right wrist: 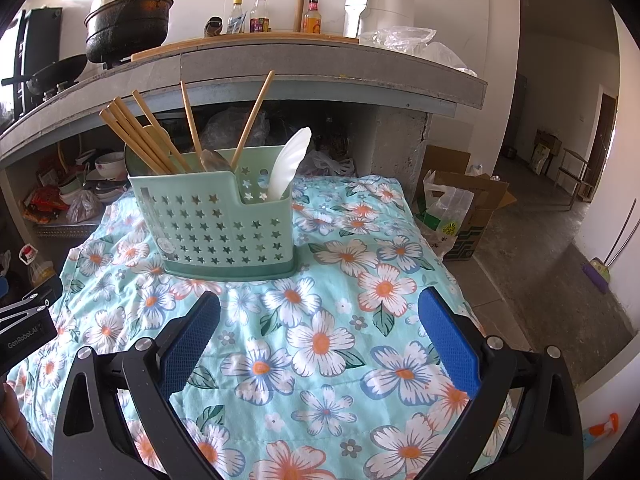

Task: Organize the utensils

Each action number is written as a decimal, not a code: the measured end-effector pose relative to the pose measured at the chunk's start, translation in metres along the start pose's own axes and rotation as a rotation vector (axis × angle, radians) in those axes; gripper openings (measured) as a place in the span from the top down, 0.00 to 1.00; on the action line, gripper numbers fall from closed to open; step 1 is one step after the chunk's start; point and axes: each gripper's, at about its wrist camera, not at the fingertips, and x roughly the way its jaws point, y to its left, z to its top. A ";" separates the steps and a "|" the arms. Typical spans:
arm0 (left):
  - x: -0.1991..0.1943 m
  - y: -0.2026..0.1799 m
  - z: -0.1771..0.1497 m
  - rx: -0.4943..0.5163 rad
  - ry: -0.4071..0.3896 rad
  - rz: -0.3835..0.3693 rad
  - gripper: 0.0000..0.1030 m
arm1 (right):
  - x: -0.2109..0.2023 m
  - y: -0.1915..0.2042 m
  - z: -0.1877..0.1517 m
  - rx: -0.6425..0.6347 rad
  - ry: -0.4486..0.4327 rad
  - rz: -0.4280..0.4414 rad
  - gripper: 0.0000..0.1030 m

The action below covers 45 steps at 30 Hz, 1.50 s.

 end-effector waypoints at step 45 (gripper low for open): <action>-0.002 0.000 0.003 0.010 -0.006 -0.002 0.08 | -0.003 0.002 0.003 0.001 -0.009 0.002 0.06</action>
